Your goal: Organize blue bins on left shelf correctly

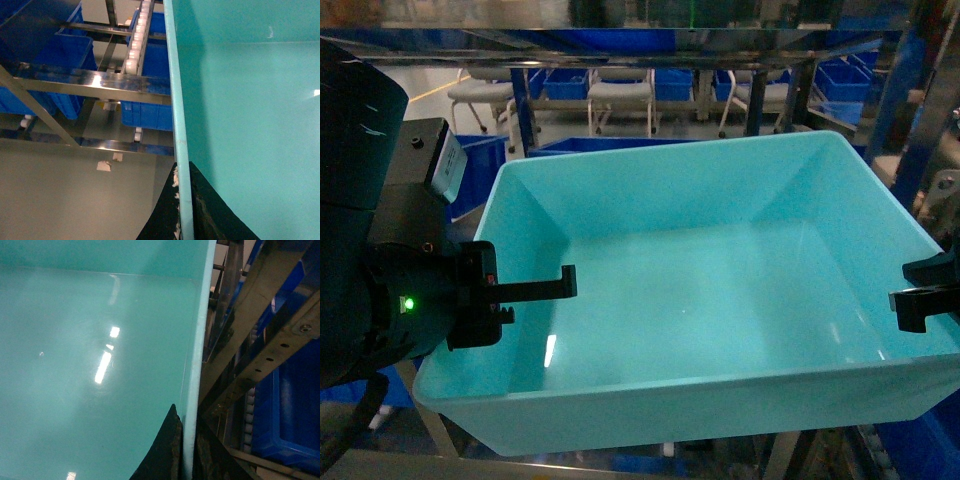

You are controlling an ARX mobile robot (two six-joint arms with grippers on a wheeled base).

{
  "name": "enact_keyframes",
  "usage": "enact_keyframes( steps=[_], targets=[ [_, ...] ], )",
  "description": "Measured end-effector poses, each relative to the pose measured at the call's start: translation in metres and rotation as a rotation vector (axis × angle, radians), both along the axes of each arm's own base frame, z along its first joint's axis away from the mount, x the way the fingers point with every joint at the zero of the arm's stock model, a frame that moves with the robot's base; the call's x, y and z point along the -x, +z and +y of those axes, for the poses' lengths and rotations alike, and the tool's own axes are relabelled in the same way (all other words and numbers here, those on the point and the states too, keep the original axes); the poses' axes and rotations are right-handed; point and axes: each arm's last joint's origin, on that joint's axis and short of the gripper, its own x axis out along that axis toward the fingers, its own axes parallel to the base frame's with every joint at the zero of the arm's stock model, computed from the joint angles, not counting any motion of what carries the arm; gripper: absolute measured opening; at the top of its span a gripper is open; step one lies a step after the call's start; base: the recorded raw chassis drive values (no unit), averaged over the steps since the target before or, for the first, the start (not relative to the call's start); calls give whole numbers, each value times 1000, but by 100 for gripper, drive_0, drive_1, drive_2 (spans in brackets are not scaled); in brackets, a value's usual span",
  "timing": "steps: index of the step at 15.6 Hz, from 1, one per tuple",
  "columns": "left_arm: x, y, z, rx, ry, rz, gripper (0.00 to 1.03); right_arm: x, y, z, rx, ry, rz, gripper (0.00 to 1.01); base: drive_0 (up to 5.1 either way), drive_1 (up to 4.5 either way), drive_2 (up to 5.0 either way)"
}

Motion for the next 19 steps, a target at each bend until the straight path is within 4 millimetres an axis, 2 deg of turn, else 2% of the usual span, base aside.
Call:
enact_keyframes(
  steps=[4,12,17,19],
  targets=[
    [0,0,0,0,0,1,2,0,0,0,0,0,1,2,-415,365,59],
    [0,0,1,0,1,1,2,0,0,1,0,2,1,2,-9,-9,-9],
    [0,0,0,-1,-1,4,2,0,0,0,1,-1,2,2,-329,494,-142],
    [0,0,0,2,-1,-4,2,0,0,0,-1,-1,-4,2,13,109,-83]
  ],
)
